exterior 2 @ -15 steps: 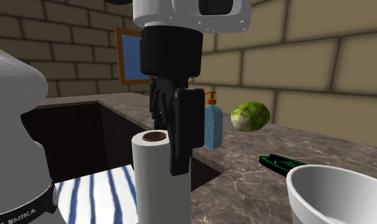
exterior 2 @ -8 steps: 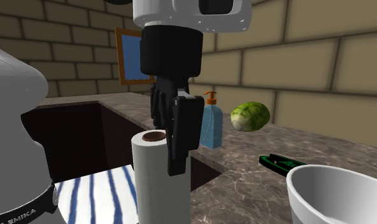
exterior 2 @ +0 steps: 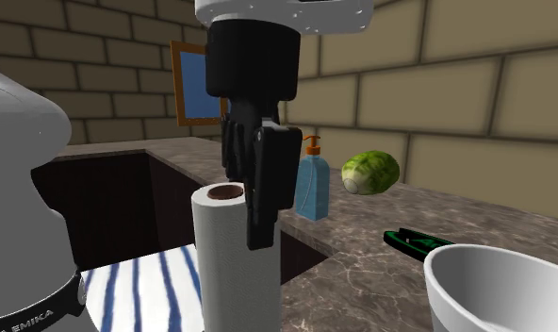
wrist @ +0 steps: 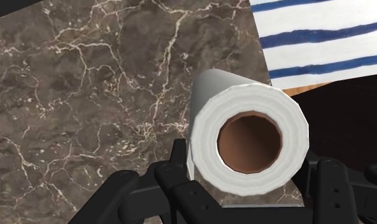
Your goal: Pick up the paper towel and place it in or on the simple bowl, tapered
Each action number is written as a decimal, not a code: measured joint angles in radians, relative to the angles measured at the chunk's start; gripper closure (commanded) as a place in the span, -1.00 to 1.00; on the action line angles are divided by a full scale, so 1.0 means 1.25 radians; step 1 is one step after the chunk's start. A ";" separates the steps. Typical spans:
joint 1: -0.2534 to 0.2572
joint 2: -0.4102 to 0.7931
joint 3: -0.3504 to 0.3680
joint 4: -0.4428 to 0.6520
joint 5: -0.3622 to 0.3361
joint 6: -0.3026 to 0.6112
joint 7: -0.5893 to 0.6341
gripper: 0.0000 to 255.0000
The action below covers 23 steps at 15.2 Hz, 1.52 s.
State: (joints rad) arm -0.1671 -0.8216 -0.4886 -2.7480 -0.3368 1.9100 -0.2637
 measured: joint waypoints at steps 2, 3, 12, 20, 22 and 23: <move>0.003 -0.006 0.009 0.018 0.008 -0.024 0.001 1.00; 0.004 -0.010 0.013 0.026 0.012 -0.036 0.002 1.00; 0.015 -0.025 0.045 0.109 0.040 -0.134 0.002 1.00; 0.023 -0.026 0.068 0.190 0.060 -0.215 0.001 1.00; 0.025 -0.023 0.073 0.213 0.065 -0.236 0.000 1.00; 0.026 -0.024 0.077 0.224 0.068 -0.247 0.000 1.00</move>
State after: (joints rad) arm -0.1347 -0.8514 -0.3928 -2.4683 -0.2521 1.6009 -0.2636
